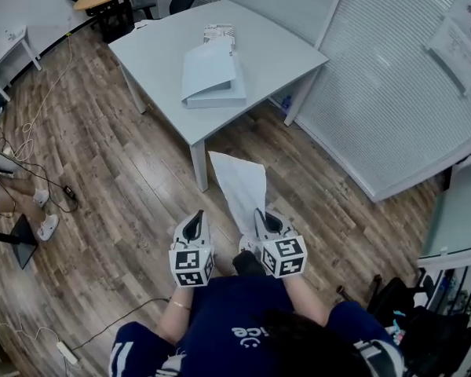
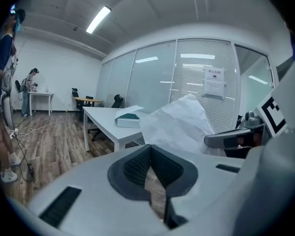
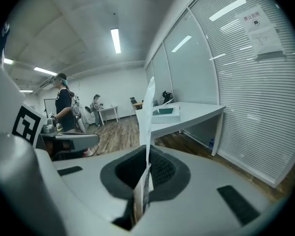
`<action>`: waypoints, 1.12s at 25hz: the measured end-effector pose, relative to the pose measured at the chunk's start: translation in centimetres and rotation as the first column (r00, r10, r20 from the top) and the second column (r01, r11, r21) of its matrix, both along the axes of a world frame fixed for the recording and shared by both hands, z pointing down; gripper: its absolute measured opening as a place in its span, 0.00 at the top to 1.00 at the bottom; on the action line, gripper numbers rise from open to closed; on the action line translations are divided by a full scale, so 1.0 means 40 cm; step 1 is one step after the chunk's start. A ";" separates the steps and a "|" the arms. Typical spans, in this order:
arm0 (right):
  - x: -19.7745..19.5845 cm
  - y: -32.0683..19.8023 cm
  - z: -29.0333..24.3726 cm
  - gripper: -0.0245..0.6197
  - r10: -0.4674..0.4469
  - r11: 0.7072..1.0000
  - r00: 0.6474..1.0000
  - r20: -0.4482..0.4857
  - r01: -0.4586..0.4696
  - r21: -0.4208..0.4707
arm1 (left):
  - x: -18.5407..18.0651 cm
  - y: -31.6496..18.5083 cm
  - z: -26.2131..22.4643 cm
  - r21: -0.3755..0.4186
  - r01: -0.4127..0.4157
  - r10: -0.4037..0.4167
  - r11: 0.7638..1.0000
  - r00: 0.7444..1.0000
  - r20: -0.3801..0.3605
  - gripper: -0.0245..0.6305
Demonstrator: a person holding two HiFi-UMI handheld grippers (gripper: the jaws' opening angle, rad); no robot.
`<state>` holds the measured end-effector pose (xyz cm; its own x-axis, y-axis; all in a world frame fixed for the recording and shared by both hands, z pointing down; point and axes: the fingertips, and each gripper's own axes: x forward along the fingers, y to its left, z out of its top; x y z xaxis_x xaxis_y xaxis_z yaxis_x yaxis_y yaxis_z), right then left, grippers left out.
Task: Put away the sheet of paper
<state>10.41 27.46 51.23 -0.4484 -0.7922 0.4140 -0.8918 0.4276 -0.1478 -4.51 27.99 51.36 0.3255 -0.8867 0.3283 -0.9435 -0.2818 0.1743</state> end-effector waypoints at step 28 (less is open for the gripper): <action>0.273 -0.462 -0.009 0.95 -0.007 1.000 0.998 0.058 0.007 0.000 | 0.219 -0.452 0.005 0.000 0.111 -0.111 0.994 0.990 0.091 0.96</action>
<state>21.34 8.98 50.88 -0.4775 -0.7887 0.3873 -0.8786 0.4342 -0.1990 4.26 9.92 51.58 0.1938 -0.9140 0.3563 -0.9809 -0.1740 0.0872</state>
